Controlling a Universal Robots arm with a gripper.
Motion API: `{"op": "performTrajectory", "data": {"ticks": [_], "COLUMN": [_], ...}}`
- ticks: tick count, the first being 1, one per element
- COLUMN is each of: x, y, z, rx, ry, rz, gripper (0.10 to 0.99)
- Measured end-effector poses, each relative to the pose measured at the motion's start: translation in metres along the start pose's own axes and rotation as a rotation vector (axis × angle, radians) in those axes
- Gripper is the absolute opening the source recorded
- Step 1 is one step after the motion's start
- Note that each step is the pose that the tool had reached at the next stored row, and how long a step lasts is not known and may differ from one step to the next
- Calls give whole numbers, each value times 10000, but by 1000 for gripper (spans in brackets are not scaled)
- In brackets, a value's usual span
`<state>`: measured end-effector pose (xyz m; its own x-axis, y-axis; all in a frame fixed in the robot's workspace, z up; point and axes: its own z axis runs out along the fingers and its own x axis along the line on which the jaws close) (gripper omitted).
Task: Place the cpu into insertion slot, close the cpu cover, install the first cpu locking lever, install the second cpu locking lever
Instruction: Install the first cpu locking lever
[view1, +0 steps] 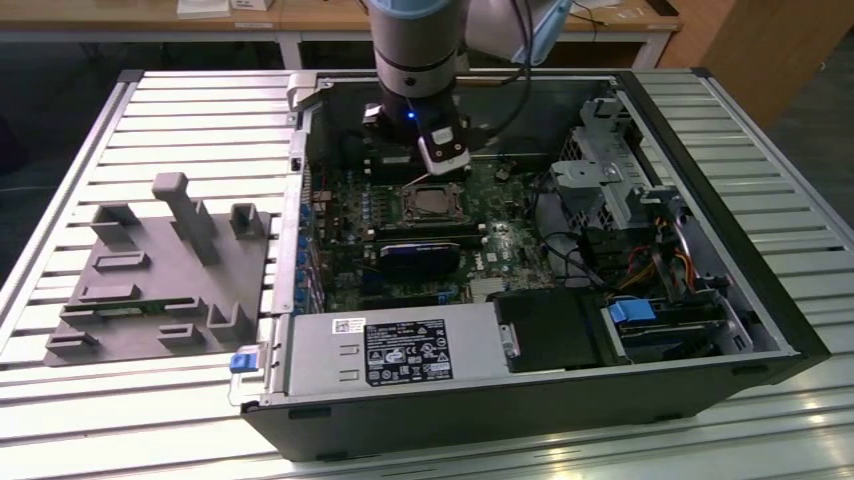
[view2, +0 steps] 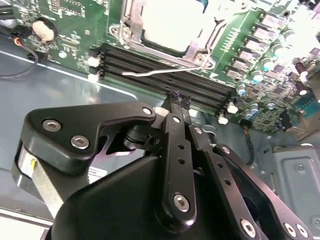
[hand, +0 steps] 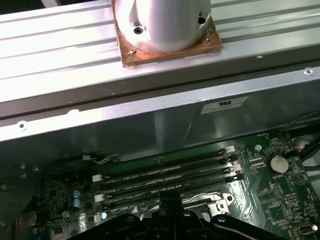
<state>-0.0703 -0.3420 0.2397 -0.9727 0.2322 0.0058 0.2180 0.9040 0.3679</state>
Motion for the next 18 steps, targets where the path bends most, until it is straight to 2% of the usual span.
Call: {"op": "performTrajectory", "data": {"ticks": [3, 4, 5, 7, 11, 16, 18], "x": [-16, -16, -16, -14, -2, -1, -1], "y": [2, 2, 0, -3, -8, -9, -13], "z": [5, 7, 10, 16, 23, 24, 37], "rx": [-3, -6, -19, -63, -165, -124, -35], "ry": [-2, -17, -70, -239, -638, -662, -703], "rz": [-6, -13, -37, -106, -265, -275, -293], "gripper": [102, 102, 102, 102, 102, 102, 102]}}
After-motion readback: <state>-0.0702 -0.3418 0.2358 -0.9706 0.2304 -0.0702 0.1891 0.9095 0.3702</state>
